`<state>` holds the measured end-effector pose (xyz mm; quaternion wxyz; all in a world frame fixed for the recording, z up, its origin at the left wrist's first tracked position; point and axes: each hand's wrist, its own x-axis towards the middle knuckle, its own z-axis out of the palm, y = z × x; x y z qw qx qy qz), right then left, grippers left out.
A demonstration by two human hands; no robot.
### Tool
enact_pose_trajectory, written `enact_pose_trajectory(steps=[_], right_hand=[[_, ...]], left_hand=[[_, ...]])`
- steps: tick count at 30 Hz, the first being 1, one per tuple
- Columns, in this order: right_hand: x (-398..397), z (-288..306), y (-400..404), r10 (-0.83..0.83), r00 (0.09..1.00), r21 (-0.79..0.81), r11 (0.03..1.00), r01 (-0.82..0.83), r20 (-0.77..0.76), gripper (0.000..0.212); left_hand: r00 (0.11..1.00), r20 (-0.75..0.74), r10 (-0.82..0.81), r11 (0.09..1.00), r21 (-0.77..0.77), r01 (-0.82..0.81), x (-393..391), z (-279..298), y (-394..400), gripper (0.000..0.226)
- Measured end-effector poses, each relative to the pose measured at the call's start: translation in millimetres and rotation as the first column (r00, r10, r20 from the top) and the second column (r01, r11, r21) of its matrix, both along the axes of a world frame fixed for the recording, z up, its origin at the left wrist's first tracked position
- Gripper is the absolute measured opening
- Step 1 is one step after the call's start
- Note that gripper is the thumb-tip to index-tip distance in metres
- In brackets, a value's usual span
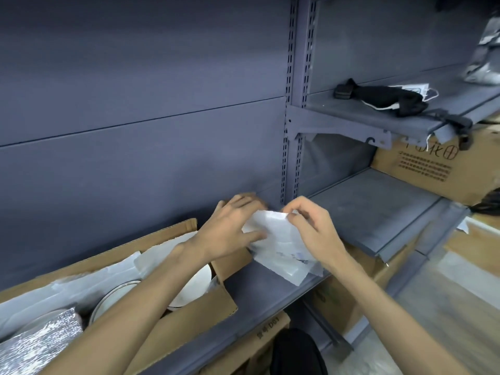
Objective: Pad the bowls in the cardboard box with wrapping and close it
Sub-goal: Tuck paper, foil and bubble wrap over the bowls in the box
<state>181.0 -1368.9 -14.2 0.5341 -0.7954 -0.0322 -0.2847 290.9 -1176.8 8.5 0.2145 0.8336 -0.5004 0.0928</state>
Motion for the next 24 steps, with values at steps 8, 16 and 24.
enact_pose_trajectory(steps=[8,16,24], right_hand=[[7,-35,-31,-0.305,0.943,-0.003,0.952,0.307,-0.131,0.023],[9,-112,2,-0.462,0.659,-0.723,0.665,-0.185,-0.593,0.016],[14,-122,14,-0.575,0.679,-0.888,0.341,-0.308,-0.456,0.029]], left_hand=[[0.994,-0.064,0.085,0.972,-0.213,-0.096,-5,60,41,0.016],[0.975,-0.097,0.198,0.920,-0.325,-0.219,1,89,99,0.014],[0.969,-0.069,0.237,0.920,-0.303,-0.247,-4,81,118,0.014]])
